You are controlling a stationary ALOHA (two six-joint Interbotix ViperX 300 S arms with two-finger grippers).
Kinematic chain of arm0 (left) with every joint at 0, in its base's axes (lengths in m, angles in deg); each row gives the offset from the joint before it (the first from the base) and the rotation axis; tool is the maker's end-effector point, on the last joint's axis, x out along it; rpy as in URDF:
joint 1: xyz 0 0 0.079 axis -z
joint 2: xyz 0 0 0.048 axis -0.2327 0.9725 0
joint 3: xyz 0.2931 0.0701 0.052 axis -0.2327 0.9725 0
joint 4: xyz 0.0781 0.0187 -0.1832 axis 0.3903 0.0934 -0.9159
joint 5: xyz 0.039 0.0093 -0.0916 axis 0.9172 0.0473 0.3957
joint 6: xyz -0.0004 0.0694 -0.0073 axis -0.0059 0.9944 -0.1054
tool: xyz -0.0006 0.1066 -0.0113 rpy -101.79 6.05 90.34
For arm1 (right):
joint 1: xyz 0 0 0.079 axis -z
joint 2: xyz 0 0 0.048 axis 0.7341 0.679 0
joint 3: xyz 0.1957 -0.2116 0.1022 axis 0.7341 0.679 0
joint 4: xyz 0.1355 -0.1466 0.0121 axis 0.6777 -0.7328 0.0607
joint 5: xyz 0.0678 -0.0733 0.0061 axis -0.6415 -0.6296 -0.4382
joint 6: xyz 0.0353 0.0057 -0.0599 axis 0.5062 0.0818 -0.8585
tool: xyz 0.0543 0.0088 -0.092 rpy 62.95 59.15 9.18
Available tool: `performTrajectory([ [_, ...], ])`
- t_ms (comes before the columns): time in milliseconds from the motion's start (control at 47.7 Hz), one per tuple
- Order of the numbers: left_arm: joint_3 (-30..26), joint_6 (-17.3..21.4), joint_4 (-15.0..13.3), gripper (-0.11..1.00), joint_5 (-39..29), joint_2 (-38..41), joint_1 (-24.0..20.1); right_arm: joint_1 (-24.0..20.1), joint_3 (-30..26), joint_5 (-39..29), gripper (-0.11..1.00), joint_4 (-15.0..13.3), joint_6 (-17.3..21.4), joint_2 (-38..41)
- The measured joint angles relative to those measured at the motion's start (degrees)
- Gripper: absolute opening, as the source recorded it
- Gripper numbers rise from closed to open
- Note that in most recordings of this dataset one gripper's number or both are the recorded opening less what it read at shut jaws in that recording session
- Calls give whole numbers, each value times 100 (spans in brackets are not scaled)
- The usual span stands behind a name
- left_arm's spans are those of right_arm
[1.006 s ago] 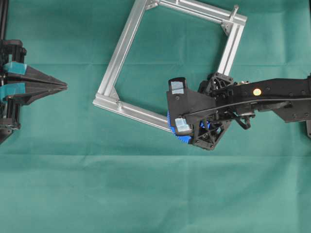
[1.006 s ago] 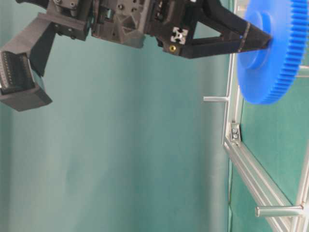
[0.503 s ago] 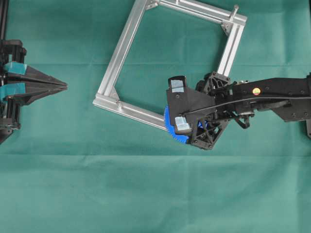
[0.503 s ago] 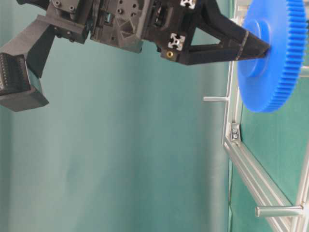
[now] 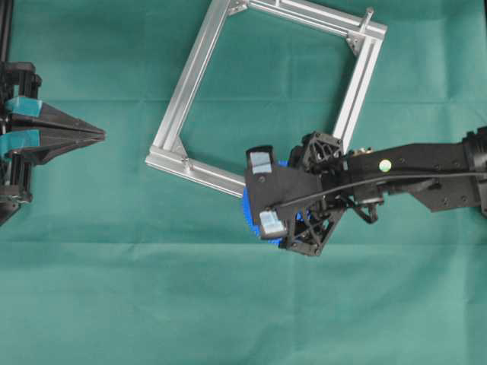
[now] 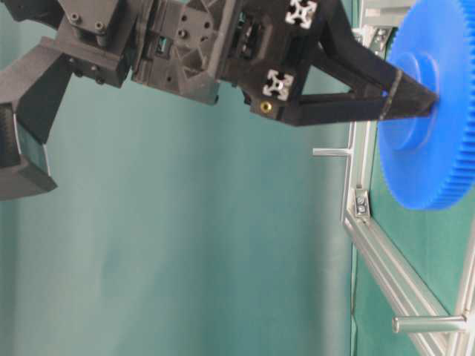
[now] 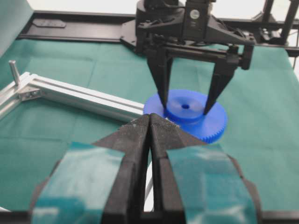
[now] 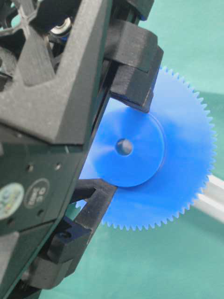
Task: Find the location of the shaft and insert the gear.
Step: 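Align the gear's center hole with the shaft tip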
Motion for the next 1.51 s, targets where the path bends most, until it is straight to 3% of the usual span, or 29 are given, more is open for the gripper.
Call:
performTrajectory([
  [1069,0,0,-9,1,-62,0,0,536,-44,9,68,-624,-44,79],
  [1509,0,0,-9,1,-62,0,0,501,334,9,68,-624,62,-167],
])
